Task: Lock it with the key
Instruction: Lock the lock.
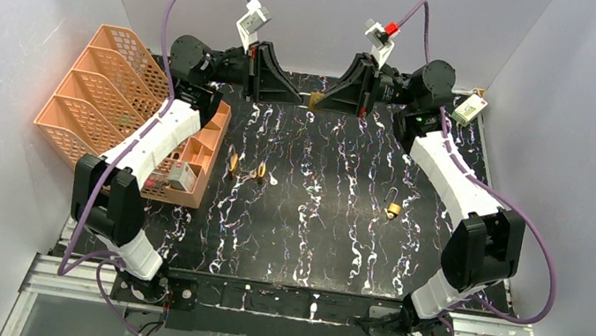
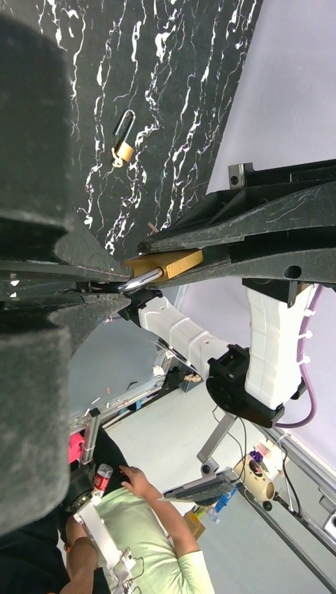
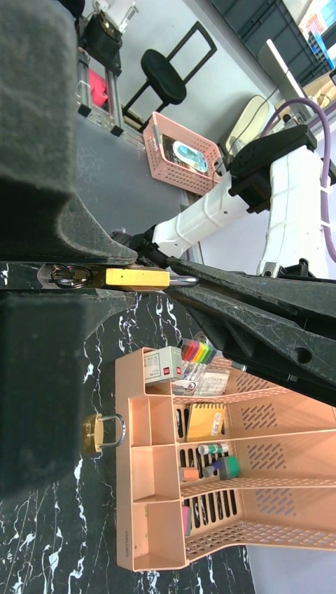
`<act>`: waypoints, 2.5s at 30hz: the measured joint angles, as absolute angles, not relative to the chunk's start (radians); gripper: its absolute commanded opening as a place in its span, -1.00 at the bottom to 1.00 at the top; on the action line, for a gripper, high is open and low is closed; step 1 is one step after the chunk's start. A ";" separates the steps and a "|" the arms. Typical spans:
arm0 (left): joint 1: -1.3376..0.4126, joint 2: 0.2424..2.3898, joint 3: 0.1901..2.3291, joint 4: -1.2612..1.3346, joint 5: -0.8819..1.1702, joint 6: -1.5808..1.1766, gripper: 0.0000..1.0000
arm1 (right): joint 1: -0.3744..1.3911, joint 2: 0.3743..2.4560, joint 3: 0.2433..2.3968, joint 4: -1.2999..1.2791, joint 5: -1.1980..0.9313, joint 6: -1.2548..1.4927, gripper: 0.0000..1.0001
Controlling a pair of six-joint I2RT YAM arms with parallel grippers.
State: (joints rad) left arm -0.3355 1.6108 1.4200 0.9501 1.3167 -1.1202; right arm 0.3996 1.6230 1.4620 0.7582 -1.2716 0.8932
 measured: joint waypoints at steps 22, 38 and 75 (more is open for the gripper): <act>-0.340 1.610 1.348 1.004 1.318 -1.090 -1.00 | 0.427 1.693 1.509 0.781 -1.339 0.891 -1.00; -0.361 1.615 1.344 0.965 1.293 -1.063 -1.00 | 0.364 1.505 1.475 0.536 -1.134 0.696 0.50; -0.307 1.608 1.344 0.961 1.276 -1.054 -1.00 | 0.356 1.461 1.391 0.294 -1.102 0.531 -0.87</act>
